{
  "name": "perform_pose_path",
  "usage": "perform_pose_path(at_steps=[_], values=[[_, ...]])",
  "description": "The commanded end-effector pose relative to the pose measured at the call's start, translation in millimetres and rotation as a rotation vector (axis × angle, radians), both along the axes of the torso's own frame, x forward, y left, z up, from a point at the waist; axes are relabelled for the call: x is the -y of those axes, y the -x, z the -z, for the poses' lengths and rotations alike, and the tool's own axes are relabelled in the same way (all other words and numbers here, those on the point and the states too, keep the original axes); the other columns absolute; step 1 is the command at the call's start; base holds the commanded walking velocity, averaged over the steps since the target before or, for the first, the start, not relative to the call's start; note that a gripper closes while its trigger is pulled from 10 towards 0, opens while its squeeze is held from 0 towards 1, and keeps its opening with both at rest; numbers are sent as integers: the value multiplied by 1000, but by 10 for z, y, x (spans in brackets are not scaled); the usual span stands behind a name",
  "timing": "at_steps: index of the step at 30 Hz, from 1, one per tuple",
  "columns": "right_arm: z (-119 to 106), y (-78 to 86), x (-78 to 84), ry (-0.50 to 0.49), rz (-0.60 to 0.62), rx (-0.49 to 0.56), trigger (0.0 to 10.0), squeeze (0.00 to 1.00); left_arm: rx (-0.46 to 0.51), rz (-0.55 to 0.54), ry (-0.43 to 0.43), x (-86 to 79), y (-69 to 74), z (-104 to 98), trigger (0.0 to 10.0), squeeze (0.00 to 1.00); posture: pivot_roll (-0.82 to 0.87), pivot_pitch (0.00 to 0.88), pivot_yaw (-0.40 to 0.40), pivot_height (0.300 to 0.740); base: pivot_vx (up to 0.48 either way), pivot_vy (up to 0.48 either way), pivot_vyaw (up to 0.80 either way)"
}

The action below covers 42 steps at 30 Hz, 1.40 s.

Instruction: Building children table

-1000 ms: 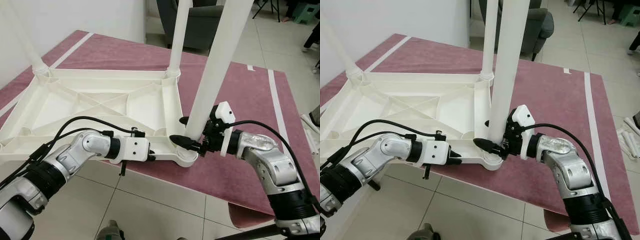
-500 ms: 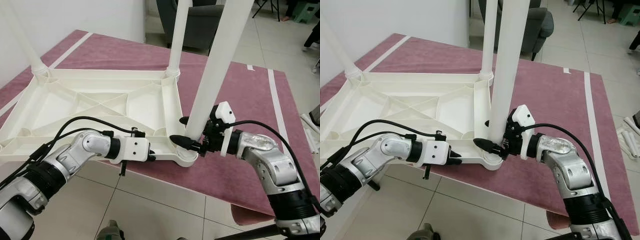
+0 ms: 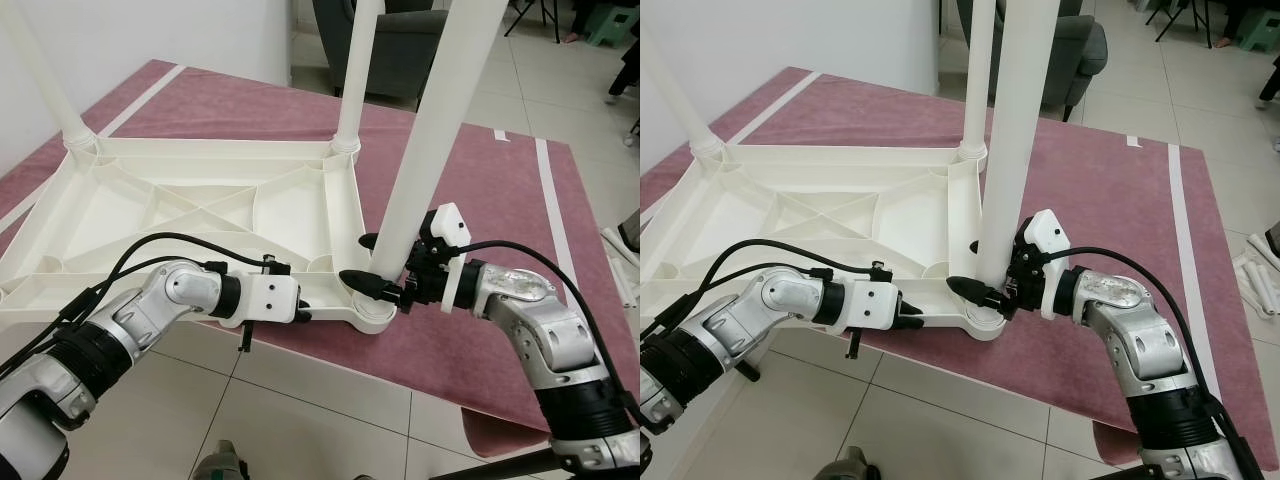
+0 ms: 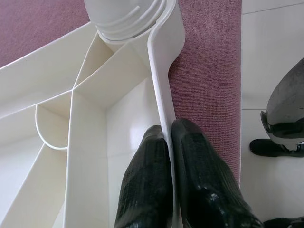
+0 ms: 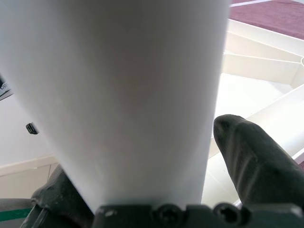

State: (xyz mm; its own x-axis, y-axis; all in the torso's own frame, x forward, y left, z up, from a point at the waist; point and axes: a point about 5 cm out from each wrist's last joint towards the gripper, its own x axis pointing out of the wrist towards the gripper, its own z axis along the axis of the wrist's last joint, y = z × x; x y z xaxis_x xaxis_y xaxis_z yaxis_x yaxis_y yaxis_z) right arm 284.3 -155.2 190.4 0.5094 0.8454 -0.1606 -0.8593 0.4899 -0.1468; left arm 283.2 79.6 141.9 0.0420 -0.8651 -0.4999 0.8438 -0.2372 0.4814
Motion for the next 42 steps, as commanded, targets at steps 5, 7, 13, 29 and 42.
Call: perform_pose_path(at_steps=[5,7,13,29,42], values=[[-83,-47,-24,-10,56,55,10000,0,-32,463,-163,157,259,-139,0,0,107,46,-18,740,0,0,0],[-83,-47,-24,-10,56,55,10000,0,-32,463,-163,157,259,-139,0,0,107,46,-18,740,0,0,0],[175,-35,-89,16,61,-9,10000,0,28,338,-148,170,122,-94,10000,0,107,0,0,740,0,0,0],[477,-69,-178,58,188,-17,10000,0,134,134,-94,261,-144,-91,10000,0,107,0,0,740,0,0,0],[246,31,-48,-10,242,95,10000,0,81,-10,191,198,-191,-533,10000,0,107,44,-4,740,0,0,0]])
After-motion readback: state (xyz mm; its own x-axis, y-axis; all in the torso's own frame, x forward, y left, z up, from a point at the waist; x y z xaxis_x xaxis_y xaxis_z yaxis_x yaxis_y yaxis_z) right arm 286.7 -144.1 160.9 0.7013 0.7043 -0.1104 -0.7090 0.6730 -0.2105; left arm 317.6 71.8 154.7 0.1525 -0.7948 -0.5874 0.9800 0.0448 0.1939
